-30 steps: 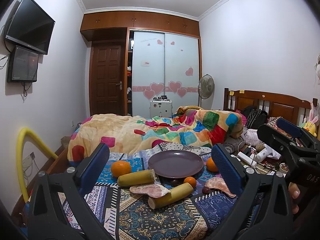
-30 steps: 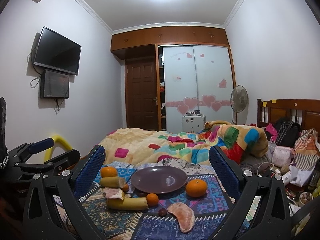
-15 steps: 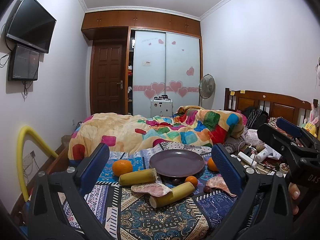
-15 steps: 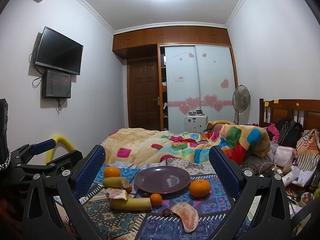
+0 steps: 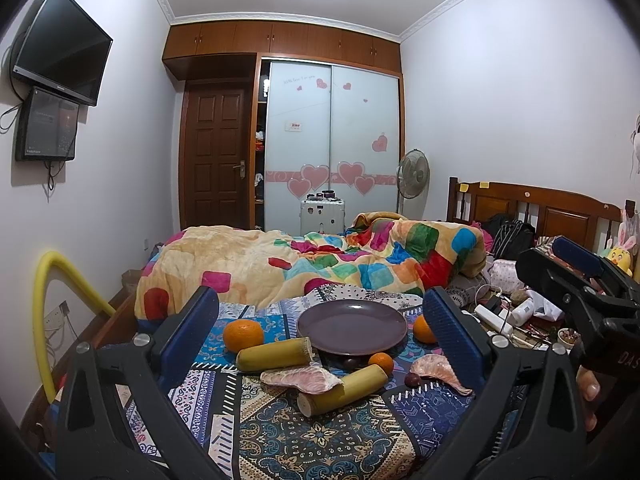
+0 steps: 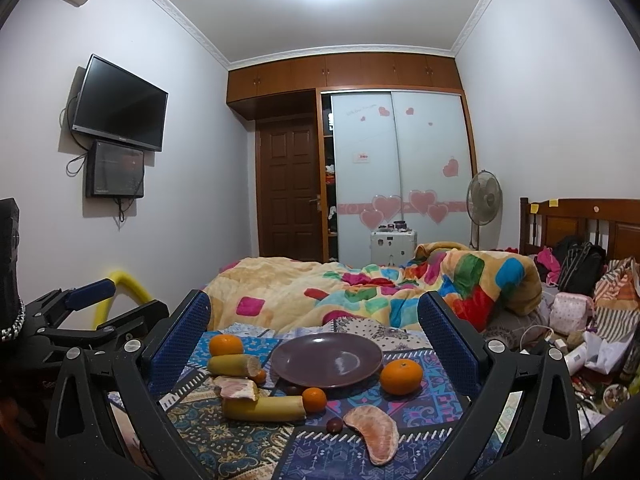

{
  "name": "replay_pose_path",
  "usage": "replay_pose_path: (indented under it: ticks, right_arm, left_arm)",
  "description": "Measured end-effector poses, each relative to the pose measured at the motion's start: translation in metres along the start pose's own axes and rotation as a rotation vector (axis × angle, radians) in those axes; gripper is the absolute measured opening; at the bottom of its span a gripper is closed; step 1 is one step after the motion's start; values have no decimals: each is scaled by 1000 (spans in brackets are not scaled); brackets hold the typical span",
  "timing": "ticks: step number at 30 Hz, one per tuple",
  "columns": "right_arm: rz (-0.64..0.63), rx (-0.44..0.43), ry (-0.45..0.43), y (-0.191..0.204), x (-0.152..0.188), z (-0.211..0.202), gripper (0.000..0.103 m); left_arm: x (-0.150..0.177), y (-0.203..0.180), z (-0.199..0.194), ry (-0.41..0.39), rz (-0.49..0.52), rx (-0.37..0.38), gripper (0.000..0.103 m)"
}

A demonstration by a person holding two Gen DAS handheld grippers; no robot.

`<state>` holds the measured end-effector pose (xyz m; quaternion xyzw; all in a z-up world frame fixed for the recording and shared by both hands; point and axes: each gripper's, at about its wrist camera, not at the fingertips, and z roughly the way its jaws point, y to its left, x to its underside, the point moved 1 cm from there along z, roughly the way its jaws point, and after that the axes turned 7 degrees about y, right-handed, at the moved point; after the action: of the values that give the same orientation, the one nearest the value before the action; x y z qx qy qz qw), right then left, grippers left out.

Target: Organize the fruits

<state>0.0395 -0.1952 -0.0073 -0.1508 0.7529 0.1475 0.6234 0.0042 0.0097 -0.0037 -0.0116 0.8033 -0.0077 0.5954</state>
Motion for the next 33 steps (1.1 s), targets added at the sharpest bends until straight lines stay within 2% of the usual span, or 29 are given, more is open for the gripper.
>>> replay_pose_path:
  ticks: [23,28,33]
  right_arm:
    - [8,2,11,-2,3,4,103]
    - [6,31,44,-10,8,17,103]
    - [-6,83,123,-29,18,40,103]
  left_arm:
    - [0,-2,5,8,1,1,103]
    - [3,3,22,48,0,-10,103]
    - [9,19,48,125,-6,-22,103]
